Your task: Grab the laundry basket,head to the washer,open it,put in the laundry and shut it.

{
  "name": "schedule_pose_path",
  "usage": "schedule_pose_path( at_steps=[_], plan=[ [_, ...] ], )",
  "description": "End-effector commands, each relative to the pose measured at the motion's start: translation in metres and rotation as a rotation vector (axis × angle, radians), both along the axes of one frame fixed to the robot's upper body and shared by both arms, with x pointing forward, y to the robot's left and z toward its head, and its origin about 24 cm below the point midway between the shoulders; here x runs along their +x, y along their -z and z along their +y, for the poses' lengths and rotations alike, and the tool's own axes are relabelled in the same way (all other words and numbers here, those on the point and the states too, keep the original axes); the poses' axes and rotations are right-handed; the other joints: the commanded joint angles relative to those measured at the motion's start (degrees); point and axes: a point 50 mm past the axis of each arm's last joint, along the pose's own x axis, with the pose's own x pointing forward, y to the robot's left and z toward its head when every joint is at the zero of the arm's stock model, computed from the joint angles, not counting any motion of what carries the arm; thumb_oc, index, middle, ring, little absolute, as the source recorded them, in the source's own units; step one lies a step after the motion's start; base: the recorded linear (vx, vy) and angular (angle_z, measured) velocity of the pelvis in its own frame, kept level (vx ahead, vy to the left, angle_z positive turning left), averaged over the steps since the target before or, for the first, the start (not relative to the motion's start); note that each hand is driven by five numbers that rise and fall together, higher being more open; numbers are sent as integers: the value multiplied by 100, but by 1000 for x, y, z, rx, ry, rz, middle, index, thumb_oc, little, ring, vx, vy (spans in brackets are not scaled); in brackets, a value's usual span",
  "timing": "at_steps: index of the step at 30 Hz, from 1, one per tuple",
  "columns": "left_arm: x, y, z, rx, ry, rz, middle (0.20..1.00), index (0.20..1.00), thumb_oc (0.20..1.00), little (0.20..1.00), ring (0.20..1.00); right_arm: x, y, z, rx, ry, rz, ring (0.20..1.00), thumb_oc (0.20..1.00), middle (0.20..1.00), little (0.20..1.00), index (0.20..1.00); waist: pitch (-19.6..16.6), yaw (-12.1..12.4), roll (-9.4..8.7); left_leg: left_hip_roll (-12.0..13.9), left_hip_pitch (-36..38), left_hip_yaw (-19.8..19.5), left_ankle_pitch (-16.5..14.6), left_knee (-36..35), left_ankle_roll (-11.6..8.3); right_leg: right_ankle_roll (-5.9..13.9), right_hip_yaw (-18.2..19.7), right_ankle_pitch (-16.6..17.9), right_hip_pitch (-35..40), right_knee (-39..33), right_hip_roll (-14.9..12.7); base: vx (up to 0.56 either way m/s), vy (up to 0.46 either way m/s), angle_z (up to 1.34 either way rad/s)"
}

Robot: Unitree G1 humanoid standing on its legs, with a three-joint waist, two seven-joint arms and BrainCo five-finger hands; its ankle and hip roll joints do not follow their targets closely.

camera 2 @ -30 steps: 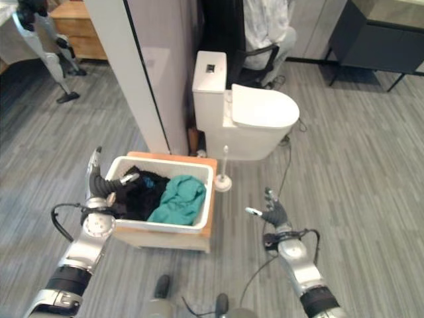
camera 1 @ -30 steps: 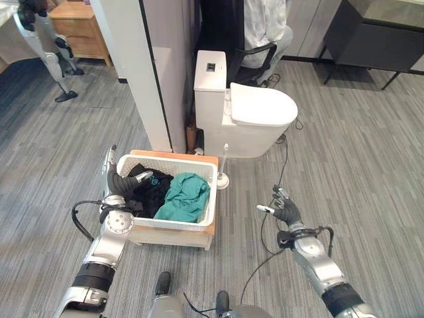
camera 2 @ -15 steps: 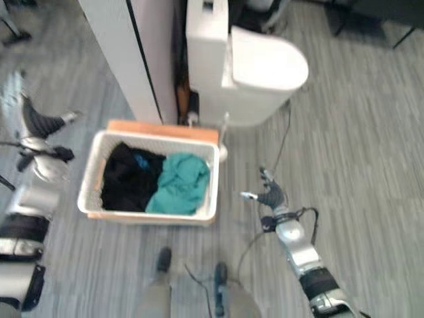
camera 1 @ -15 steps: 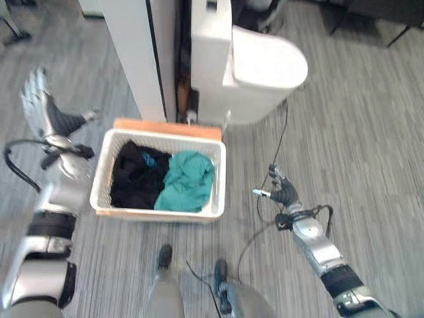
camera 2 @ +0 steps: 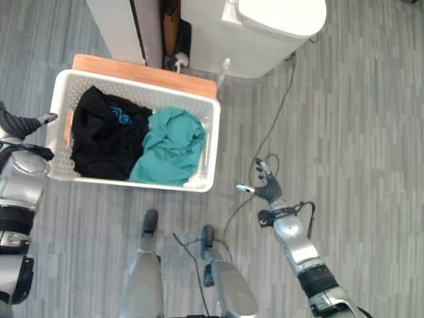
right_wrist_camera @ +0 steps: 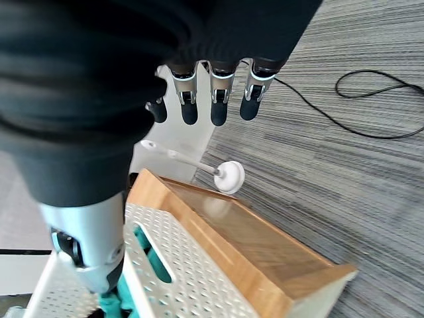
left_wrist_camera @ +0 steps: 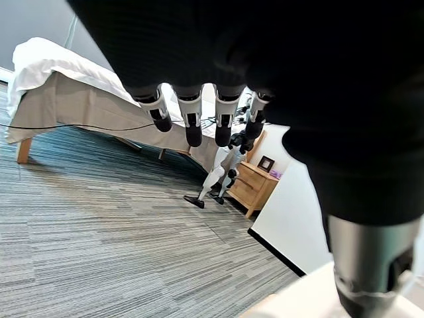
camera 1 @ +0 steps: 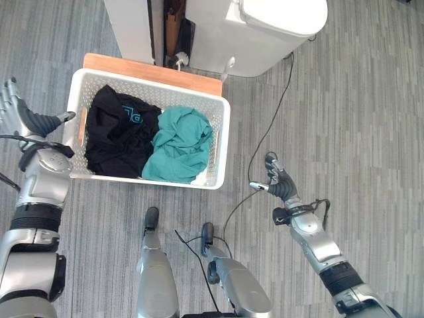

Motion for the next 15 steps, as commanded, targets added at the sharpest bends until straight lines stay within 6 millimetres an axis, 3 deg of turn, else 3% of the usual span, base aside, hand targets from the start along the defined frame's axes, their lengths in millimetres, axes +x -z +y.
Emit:
schedule_pose_path(
  at_steps=[1,7,11,15],
  plan=[
    [-4,-39,11,46,-32,-92,1000,1000,1000,1000,1000,-6,-14,1,49,-11,-73,1000,1000,1000,1000,1000,-199,38,-329,216,-65,55,-238,94,160,262,139,570,-142,1,-420,4,-19,4],
    [6,-39,2,-36,35,-108,1000,1000,1000,1000,1000,-8,-14,1,33,-15,-75,1000,1000,1000,1000,1000,-169,-6,-353,245,-118,55,-176,2,149,274,137,655,-202,-107,-409,0,0,0],
    [14,-35,-9,-142,128,-94,1000,1000,1000,1000,1000,-7,-10,-2,-57,0,-49,1000,1000,1000,1000,1000,-158,-12,-270,212,-116,79,-175,1,161,285,108,676,-199,-132,-431,0,0,0],
    [17,-47,-12,-94,159,-51,1000,1000,1000,1000,1000,-5,-5,-2,-98,-12,-16,1000,1000,1000,1000,1000,-151,-23,-225,227,-83,83,-191,5,166,283,91,660,-177,-130,-431,0,0,0]
  ],
)
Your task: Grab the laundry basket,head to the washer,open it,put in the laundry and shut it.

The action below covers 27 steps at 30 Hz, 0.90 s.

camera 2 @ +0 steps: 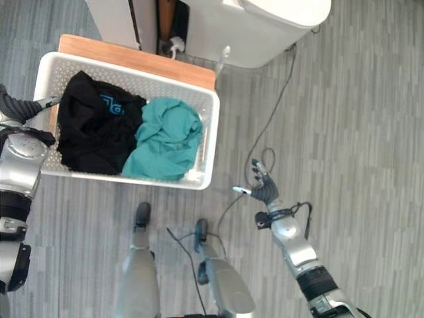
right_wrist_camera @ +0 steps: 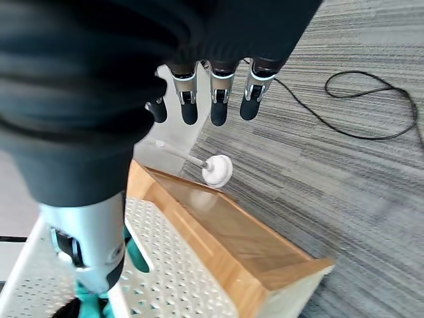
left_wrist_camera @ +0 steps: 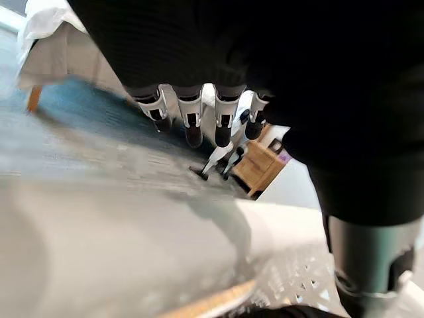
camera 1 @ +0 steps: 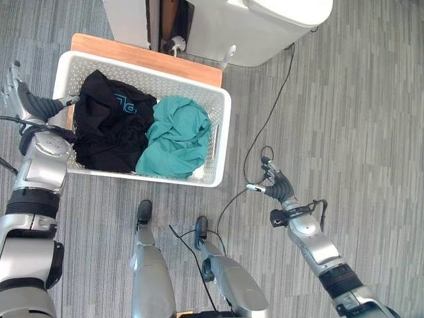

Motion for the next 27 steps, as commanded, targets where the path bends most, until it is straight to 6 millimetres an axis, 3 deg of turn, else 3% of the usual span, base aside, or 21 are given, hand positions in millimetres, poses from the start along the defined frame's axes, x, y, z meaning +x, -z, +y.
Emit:
schedule_pose_path(
  at_steps=[1,8,15,22,27],
  plan=[
    [2,-33,-1,52,24,-53,1000,1000,1000,1000,1000,-4,-4,-10,-42,17,-25,1000,1000,1000,1000,1000,-207,30,-81,201,2,94,-238,85,229,328,96,425,-177,133,-486,0,0,0],
    [1,-52,6,107,-33,-40,1000,1000,1000,1000,1000,-4,-14,-12,-22,11,-73,1000,1000,1000,1000,1000,-132,-57,-91,253,14,85,-234,72,203,321,87,412,-192,157,-451,3,-11,-2],
    [5,-52,8,111,-25,8,1000,1000,1000,1000,1000,-2,-36,-8,69,7,-161,1000,1000,1000,1000,1000,-108,-88,-51,255,-61,89,-243,122,211,335,120,451,-244,129,-446,7,6,-2],
    [10,-34,8,109,-21,107,1000,1000,1000,1000,1000,8,-56,16,100,-74,-217,1000,1000,1000,1000,1000,-106,-19,59,212,-113,109,-328,230,241,318,127,419,-269,162,-496,21,13,-2],
    [19,-39,-2,91,1,106,1000,1000,1000,1000,1000,22,-61,31,99,-100,-216,1000,1000,1000,1000,1000,-68,13,130,179,-208,76,-355,300,263,312,106,421,-313,171,-509,10,6,1]
  ],
)
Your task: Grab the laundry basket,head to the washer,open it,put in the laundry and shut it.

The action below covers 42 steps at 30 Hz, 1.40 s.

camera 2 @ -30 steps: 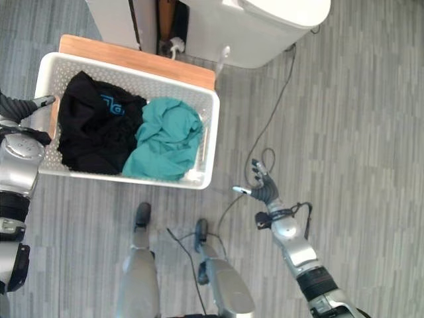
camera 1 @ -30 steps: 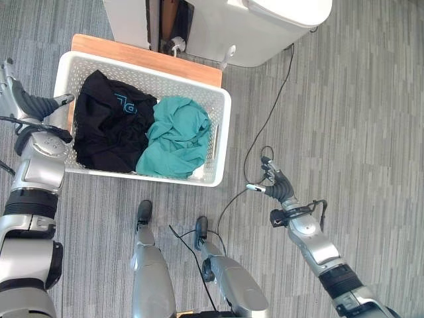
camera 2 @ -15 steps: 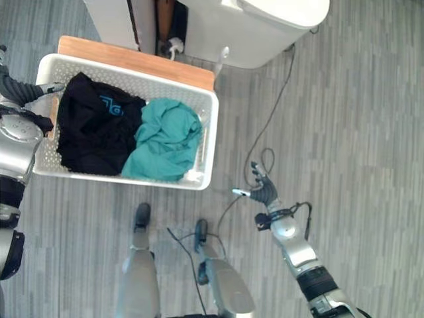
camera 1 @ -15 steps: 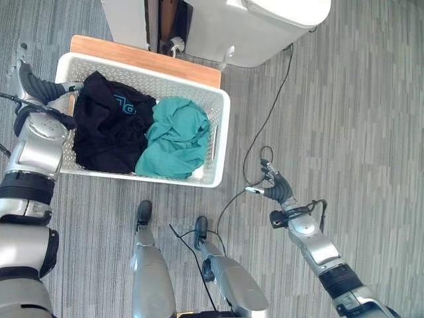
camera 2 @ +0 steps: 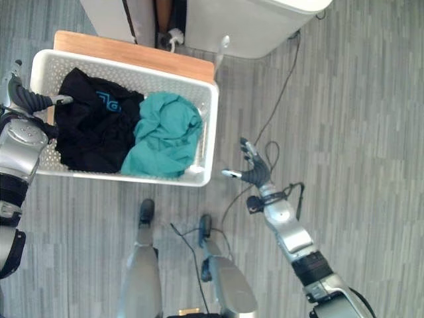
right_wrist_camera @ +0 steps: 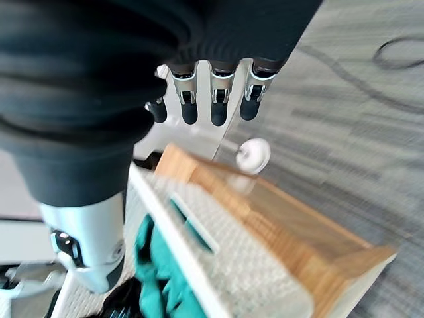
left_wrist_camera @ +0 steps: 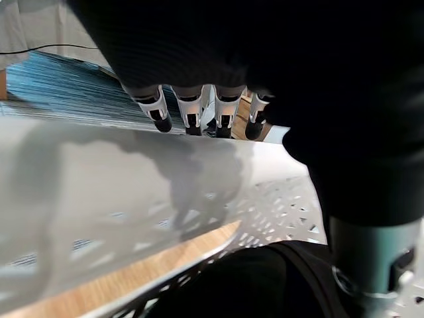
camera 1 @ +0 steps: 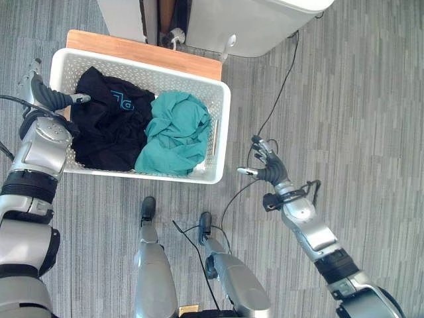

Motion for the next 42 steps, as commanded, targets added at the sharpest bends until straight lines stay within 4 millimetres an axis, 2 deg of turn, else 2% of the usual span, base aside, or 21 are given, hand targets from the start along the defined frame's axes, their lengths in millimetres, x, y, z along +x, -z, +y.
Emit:
schedule_pose_path(
  at_steps=[1,5,12,23,24,25,26,29,33,39,42],
  plan=[
    [8,-27,-2,-6,-18,-50,1000,1000,1000,1000,1000,5,-8,3,100,18,-16,1000,1000,1000,1000,1000,-175,8,1,164,-171,-11,-373,323,294,299,95,366,-299,326,-506,17,16,4],
    [18,-38,-16,3,5,-63,1000,1000,1000,1000,1000,13,-11,17,164,-3,6,1000,1000,1000,1000,1000,-135,47,60,131,-289,-36,-386,400,310,293,83,372,-376,329,-531,0,0,0],
    [28,-33,-35,-21,60,-56,1000,1000,1000,1000,1000,21,-15,31,260,-26,53,1000,1000,1000,1000,1000,-137,112,148,74,-427,-72,-408,477,324,298,72,373,-445,331,-569,4,7,0],
    [34,-10,-40,-83,66,24,1000,1000,1000,1000,1000,24,-20,46,424,-109,157,1000,1000,1000,1000,1000,-153,193,130,25,-478,-73,-422,508,313,296,24,393,-456,326,-618,21,17,1],
    [34,-8,-41,-95,70,27,667,667,667,667,667,25,-20,48,432,-114,170,1000,1000,1000,1000,1000,-144,215,123,29,-463,-67,-451,526,308,292,25,383,-439,330,-611,0,0,0],
    [36,-7,-44,-111,81,32,373,373,373,373,373,26,-22,51,444,-137,194,1000,1000,1000,1000,1000,-132,244,103,16,-482,-81,-453,550,300,294,10,388,-435,327,-618,0,0,0],
    [36,-7,-44,-111,81,32,200,200,200,200,200,27,-22,51,444,-137,193,1000,1000,1000,1000,1000,-144,231,99,4,-507,-90,-429,544,304,299,2,398,-456,325,-628,0,0,0],
    [39,-11,-49,-104,100,55,200,200,200,200,200,28,-28,60,451,-219,233,1000,1000,1000,1000,1000,-72,299,61,0,-550,-134,-432,589,289,304,-30,398,-462,343,-619,0,0,0],
    [41,-18,-53,-100,129,74,200,200,200,200,200,31,-31,60,414,-241,252,1000,1000,1000,1000,1000,-8,349,42,-8,-630,-178,-375,562,274,314,-93,418,-516,337,-620,1,-1,1],
    [46,-33,-59,-25,111,103,200,200,200,200,200,42,-23,56,249,-231,309,1000,1000,1000,1000,1000,91,408,-54,-63,-757,-276,-258,436,252,328,-202,449,-599,311,-612,7,-8,15],
    [46,-37,-60,-8,104,90,200,200,200,200,200,43,-20,54,244,-221,318,1000,1000,1000,1000,1000,98,417,-76,-83,-768,-296,-239,397,250,329,-215,452,-605,297,-613,15,-14,10]
  ],
)
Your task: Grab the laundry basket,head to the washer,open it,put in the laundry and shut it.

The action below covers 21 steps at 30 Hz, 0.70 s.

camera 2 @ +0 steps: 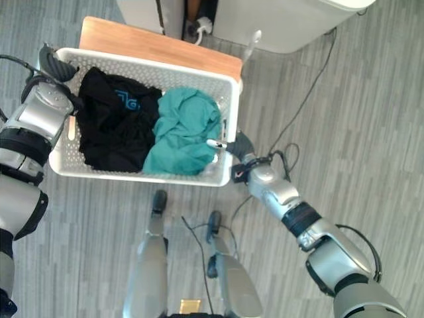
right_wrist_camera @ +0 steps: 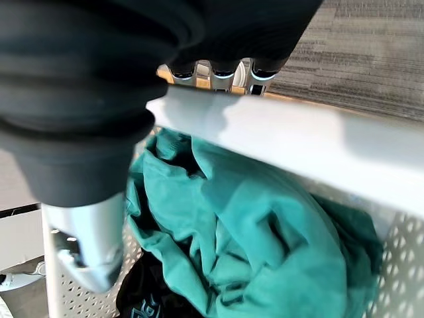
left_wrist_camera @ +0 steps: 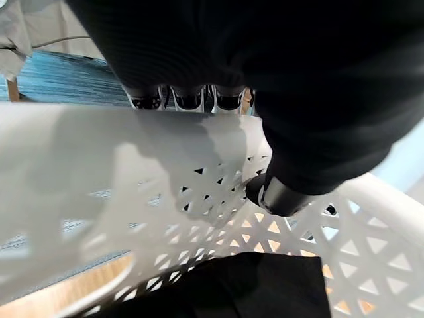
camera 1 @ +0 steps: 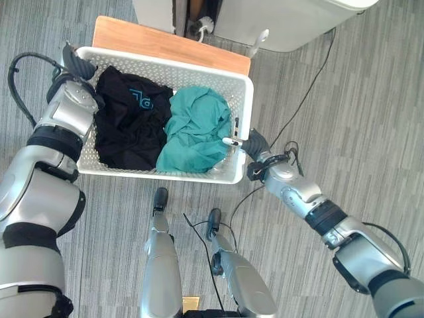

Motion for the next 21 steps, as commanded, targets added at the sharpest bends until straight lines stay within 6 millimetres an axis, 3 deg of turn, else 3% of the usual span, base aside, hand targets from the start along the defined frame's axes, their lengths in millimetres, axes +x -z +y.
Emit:
schedule_pose_path(
  at_steps=[1,3,4,5,6,7,13,14,21],
  plan=[
    [3,5,2,-13,-16,37,200,200,200,200,200,-12,19,30,55,-143,84,1000,1000,1000,1000,1000,88,97,-313,59,-96,-168,-259,-32,262,387,94,201,-268,278,-558,0,0,0],
    [1,1,5,-4,-35,15,200,200,200,200,200,-13,20,30,58,-151,84,1000,1000,1000,1000,1000,78,91,-317,47,-115,-181,-251,-38,264,392,85,199,-279,277,-566,0,0,0],
    [-3,-9,10,13,-64,-37,300,300,300,300,300,-16,22,30,65,-170,86,1000,1000,1000,1000,1000,90,108,-312,50,-78,-169,-282,-47,263,387,89,176,-259,290,-553,0,0,0],
    [-3,-9,10,13,-64,-38,341,341,341,341,341,-16,22,30,65,-170,86,1000,1000,1000,1000,1000,78,94,-314,39,-99,-178,-263,-51,267,391,80,184,-275,288,-562,0,0,0],
    [-4,-12,13,15,-72,-58,495,495,495,495,495,-17,22,29,67,-172,78,1000,1000,1000,1000,1000,91,105,-309,51,-74,-175,-281,-57,264,386,87,171,-258,294,-553,0,0,0],
    [-7,-14,16,-6,-83,-88,1000,1000,1000,1000,1000,-17,20,27,64,-172,66,1000,1000,1000,1000,1000,84,90,-303,38,-90,-185,-260,-71,270,388,78,173,-277,298,-563,0,0,0],
    [-13,-7,31,-190,-79,-178,1000,1000,1000,1000,1000,-16,22,14,59,-130,63,1000,1000,1000,1000,1000,103,114,-203,20,-63,-191,-253,-122,278,382,49,159,-286,304,-578,0,0,0],
    [-13,-4,29,-285,-47,-231,1000,1000,1000,1000,1000,-17,23,14,58,-123,66,1000,1000,1000,1000,1000,117,144,-177,17,-23,-181,-276,-131,273,370,49,143,-260,308,-569,0,0,0],
    [-14,4,13,-409,12,-360,1000,1000,1000,1000,1000,-17,18,8,58,-95,38,1000,1000,1000,1000,1000,95,107,-179,1,-19,-204,-254,-144,264,351,43,143,-286,314,-575,-1,0,1]
  ],
)
